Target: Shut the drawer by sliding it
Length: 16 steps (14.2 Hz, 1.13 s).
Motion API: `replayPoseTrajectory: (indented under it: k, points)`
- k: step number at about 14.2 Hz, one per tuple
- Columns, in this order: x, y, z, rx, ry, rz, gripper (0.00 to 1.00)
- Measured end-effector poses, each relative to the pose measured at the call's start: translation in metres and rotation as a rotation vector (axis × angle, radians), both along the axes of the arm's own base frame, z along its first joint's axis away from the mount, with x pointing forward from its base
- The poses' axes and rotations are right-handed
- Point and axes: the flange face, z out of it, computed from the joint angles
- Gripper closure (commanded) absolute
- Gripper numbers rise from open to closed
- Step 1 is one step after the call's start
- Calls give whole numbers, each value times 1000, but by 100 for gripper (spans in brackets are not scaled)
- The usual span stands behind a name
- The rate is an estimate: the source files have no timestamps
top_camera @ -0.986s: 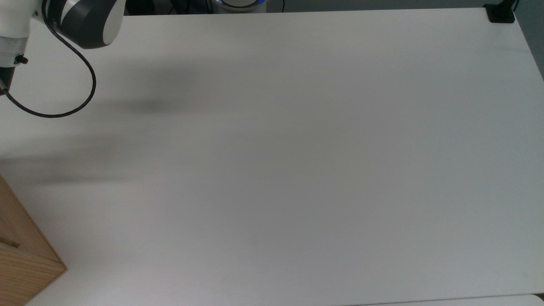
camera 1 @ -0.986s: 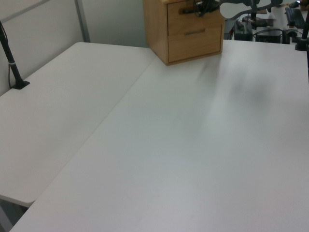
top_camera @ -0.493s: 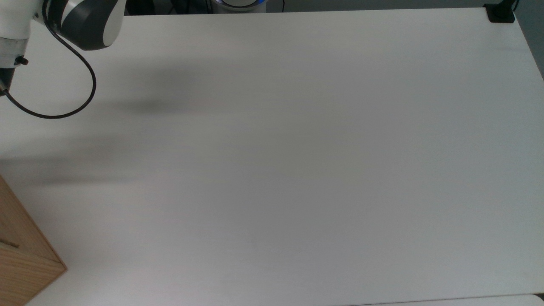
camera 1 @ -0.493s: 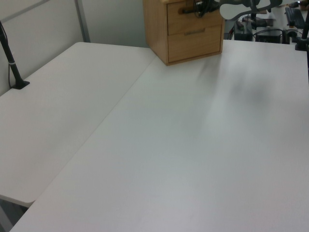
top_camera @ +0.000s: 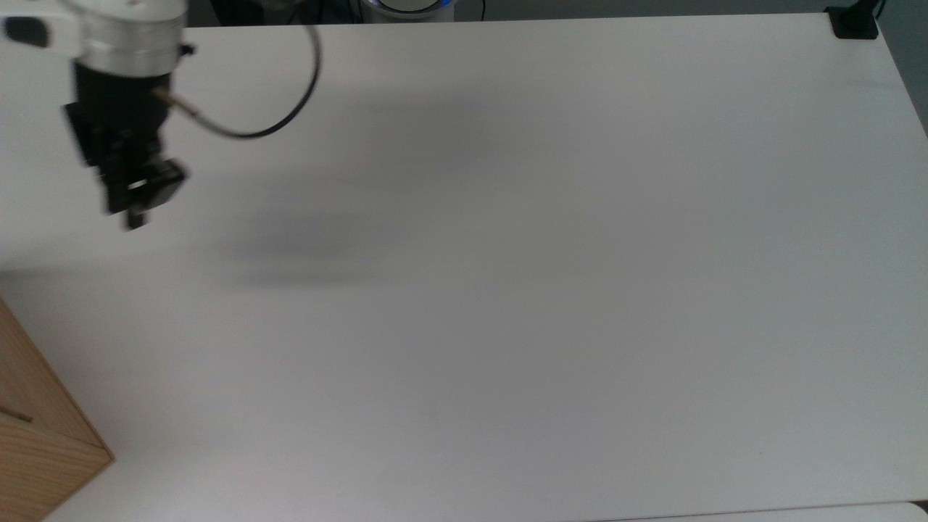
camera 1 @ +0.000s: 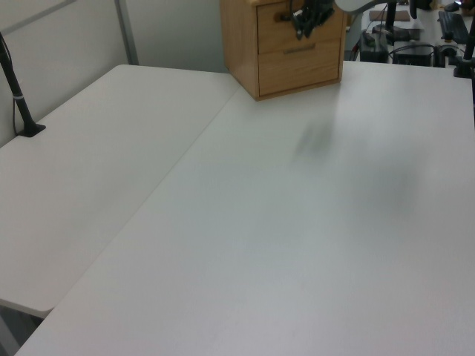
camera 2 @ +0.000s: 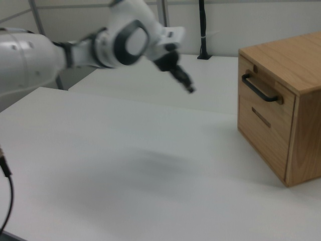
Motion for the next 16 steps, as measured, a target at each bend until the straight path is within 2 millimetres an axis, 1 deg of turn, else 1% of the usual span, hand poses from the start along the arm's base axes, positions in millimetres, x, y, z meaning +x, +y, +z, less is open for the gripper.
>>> replayPoseTrajectory:
  k: [1, 2, 3, 4, 6, 8, 10, 12, 14, 16]
  points:
    - [-12, 23, 5, 30, 60, 56, 28]
    - [-25, 46, 11, 65, 122, 118, 0]
    - [-48, 79, 23, 109, 211, 219, 0]
    - [-63, 97, 31, 132, 267, 285, 0]
    - [-92, 129, 46, 165, 370, 408, 0]
    - [-113, 152, 60, 166, 420, 494, 0]
    - [-127, 166, 67, 162, 455, 549, 0]
    - [-132, 174, 69, 160, 471, 572, 0]
    - [-132, 173, 67, 160, 474, 576, 0]
    - [-132, 163, 67, 164, 474, 561, 0]
